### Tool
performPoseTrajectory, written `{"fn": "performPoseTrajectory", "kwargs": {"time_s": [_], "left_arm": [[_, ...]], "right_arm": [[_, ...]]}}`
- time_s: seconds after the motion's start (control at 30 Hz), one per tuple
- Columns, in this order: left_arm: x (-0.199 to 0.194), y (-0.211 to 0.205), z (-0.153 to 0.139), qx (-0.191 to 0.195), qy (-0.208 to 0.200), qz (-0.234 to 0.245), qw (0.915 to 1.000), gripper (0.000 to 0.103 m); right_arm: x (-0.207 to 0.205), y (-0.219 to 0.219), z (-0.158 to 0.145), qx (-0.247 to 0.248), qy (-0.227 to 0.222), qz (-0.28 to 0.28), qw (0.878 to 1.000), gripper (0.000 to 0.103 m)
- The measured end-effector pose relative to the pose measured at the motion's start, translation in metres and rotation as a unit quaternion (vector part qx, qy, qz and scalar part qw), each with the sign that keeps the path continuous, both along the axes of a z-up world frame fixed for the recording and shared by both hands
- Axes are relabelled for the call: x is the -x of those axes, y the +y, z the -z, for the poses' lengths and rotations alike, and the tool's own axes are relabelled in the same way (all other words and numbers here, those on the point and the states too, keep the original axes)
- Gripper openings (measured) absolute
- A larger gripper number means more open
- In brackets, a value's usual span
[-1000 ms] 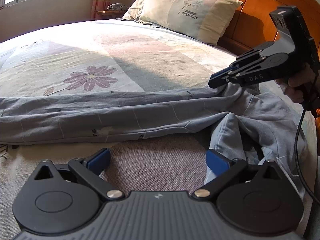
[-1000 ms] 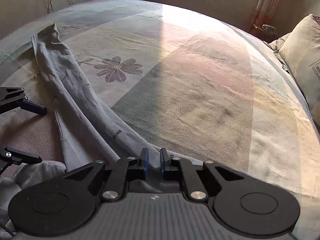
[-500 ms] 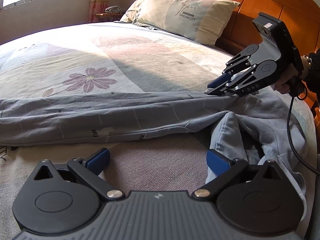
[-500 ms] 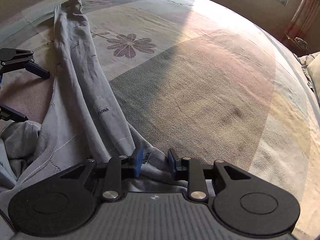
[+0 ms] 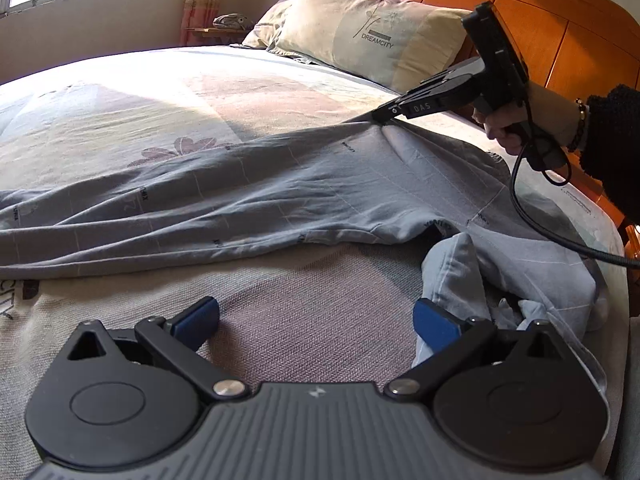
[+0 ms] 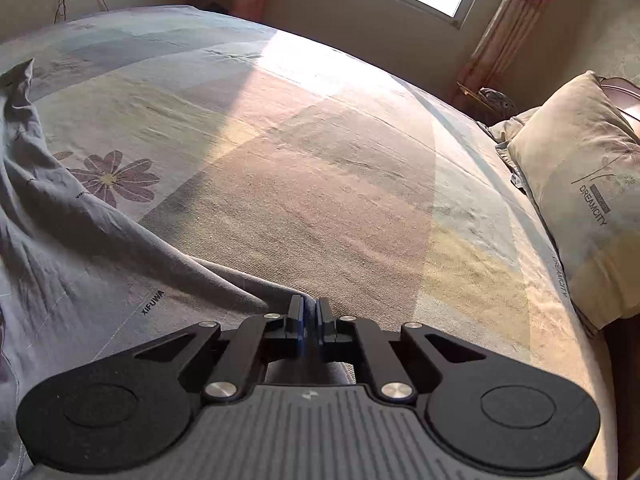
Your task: Fold clothes
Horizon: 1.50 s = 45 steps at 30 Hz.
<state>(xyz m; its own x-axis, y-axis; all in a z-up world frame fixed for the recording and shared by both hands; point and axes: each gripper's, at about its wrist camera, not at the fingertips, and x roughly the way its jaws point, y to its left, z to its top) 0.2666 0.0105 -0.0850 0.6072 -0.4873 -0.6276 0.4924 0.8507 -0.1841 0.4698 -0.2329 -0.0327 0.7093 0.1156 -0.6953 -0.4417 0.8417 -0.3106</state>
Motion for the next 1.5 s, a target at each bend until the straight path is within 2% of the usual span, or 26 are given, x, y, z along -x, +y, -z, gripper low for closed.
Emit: {"fn": "performPoseTrajectory", "kwargs": {"time_s": [0.1, 0.2, 0.3, 0.43, 0.5, 0.57, 0.6, 0.7, 0.73, 0.77, 0.8, 0.9, 1.03, 1.1, 1.23, 1.3, 1.33, 1.4, 1.43, 1.5], "left_arm": [[-0.002, 0.006, -0.002, 0.005, 0.001, -0.015, 0.9999, 0.102], [-0.004, 0.013, -0.004, 0.009, 0.003, -0.033, 0.9994, 0.102], [-0.01, 0.025, -0.007, 0.01, 0.004, -0.067, 0.9977, 0.102], [-0.018, 0.048, -0.012, 0.015, 0.004, -0.119, 0.9928, 0.102], [-0.021, 0.064, -0.014, 0.023, 0.003, -0.143, 0.9894, 0.102], [-0.025, 0.08, -0.015, 0.033, 0.004, -0.167, 0.9855, 0.102], [-0.026, 0.086, -0.015, 0.038, 0.006, -0.176, 0.9837, 0.102], [-0.029, 0.097, -0.015, 0.047, 0.01, -0.19, 0.9806, 0.102], [-0.03, 0.099, -0.015, 0.05, 0.011, -0.193, 0.9799, 0.102], [-0.03, 0.101, -0.015, 0.051, 0.01, -0.194, 0.9796, 0.102], [-0.029, 0.102, -0.016, 0.052, 0.007, -0.196, 0.9793, 0.102], [-0.027, 0.105, -0.02, 0.054, -0.001, -0.2, 0.9784, 0.102], [-0.028, 0.111, -0.022, 0.064, 0.0, -0.208, 0.976, 0.102], [-0.029, 0.112, -0.02, 0.061, 0.004, -0.212, 0.9753, 0.102], [-0.029, 0.113, -0.02, 0.057, 0.003, -0.213, 0.9753, 0.102], [-0.03, 0.113, -0.018, 0.057, 0.006, -0.214, 0.9751, 0.102], [-0.031, 0.114, -0.017, 0.057, 0.008, -0.215, 0.975, 0.102], [-0.031, 0.113, -0.015, 0.054, 0.01, -0.214, 0.9753, 0.102], [-0.031, 0.112, -0.015, 0.054, 0.011, -0.212, 0.9756, 0.102], [-0.031, 0.112, -0.014, 0.052, 0.012, -0.21, 0.9762, 0.102]], "right_arm": [[-0.014, 0.0, 0.017, 0.013, 0.022, 0.036, 0.999, 0.009], [-0.003, 0.011, 0.013, 0.014, 0.003, 0.033, 0.999, 0.014], [0.014, 0.037, 0.003, -0.03, 0.029, -0.028, 0.999, 0.016], [0.038, 0.071, -0.011, -0.088, 0.064, -0.11, 0.988, 0.018], [0.05, 0.088, -0.017, -0.113, 0.08, -0.15, 0.979, 0.038], [0.066, 0.113, -0.011, -0.105, 0.087, -0.196, 0.971, 0.052], [0.074, 0.127, -0.006, -0.093, 0.089, -0.216, 0.968, 0.052], [0.092, 0.161, 0.011, -0.032, 0.09, -0.246, 0.965, 0.05], [0.094, 0.166, 0.015, -0.018, 0.087, -0.241, 0.966, 0.043], [0.096, 0.171, 0.018, -0.004, 0.084, -0.237, 0.968, 0.018], [0.098, 0.174, 0.02, 0.002, 0.084, -0.233, 0.969, 0.005], [0.101, 0.172, 0.011, -0.031, 0.113, -0.23, 0.966, 0.005], [0.112, 0.171, 0.005, -0.073, 0.195, -0.264, 0.942, 0.007], [0.113, 0.171, 0.003, -0.072, 0.205, -0.268, 0.939, 0.011], [0.096, 0.16, -0.014, -0.116, 0.185, -0.255, 0.942, 0.014], [0.079, 0.154, -0.023, -0.14, 0.157, -0.235, 0.949, 0.025], [0.069, 0.151, -0.023, -0.131, 0.137, -0.219, 0.957, 0.027], [0.049, 0.146, -0.022, -0.112, 0.097, -0.187, 0.971, 0.038], [0.038, 0.143, -0.02, -0.106, 0.084, -0.171, 0.976, 0.038], [0.015, 0.139, -0.009, -0.109, 0.092, -0.15, 0.978, 0.038]]}}
